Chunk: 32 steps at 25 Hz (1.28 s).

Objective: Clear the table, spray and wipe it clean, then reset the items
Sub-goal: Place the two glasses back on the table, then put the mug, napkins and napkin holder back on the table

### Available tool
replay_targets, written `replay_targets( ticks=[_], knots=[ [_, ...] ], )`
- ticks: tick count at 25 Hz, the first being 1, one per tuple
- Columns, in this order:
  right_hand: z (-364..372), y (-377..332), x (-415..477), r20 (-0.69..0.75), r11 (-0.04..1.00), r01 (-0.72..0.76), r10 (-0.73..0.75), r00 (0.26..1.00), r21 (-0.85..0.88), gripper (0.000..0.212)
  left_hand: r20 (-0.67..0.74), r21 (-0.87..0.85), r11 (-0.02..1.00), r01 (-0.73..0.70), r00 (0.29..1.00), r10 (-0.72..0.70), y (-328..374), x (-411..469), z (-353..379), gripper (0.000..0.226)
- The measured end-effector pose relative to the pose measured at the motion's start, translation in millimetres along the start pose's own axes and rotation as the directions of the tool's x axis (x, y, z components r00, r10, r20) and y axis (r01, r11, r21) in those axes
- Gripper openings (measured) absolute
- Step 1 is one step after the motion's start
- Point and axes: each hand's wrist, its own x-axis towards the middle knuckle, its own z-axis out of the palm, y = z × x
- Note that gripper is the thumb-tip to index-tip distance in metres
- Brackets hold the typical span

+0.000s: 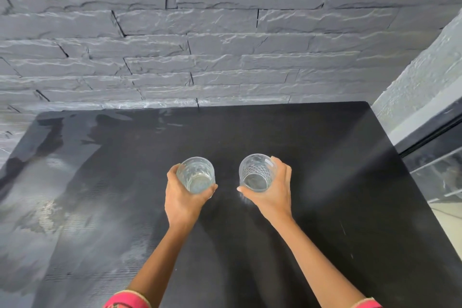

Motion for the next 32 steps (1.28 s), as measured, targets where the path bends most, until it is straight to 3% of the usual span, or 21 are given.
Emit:
replay_targets(
  ticks=[5,11,15,18,23,29,32],
  knots=[
    [-12,-17,-14,-0.017,0.994,0.097,-0.098,0.995,-0.043,0.112,0.058,0.045,0.994,-0.102,0.993,0.1,7,-12,-18,0.12],
    [-12,-60,-61,-0.092,0.93,0.368,-0.368,0.925,-0.015,0.087,-0.037,0.048,0.971,-0.236,0.971,0.238,7,-62,-67,0.109],
    [15,-112,-102,-0.088,0.826,0.563,-0.558,0.825,0.042,0.075,-0.169,0.014,0.967,-0.255,0.952,0.254,-9,-91,-123,0.097],
    [45,-148,-138,-0.047,0.776,0.623,-0.622,0.782,0.102,0.069,-0.268,0.031,0.966,-0.255,0.93,0.254,-28,-110,-174,0.092],
    [111,-198,-240,0.108,0.686,0.693,-0.724,0.682,0.224,0.061,-0.449,0.05,0.978,-0.205,0.87,0.205,-89,-160,-284,0.084],
    [189,-207,-386,0.248,0.662,0.686,-0.749,0.614,0.302,0.05,-0.512,0.059,0.998,-0.027,0.857,0.053,-201,-249,-390,0.075],
    [223,-191,-448,0.388,0.682,0.672,-0.725,0.569,0.289,0.049,-0.513,0.013,0.996,0.091,0.855,-0.071,-261,-286,-421,0.07]
  ],
)
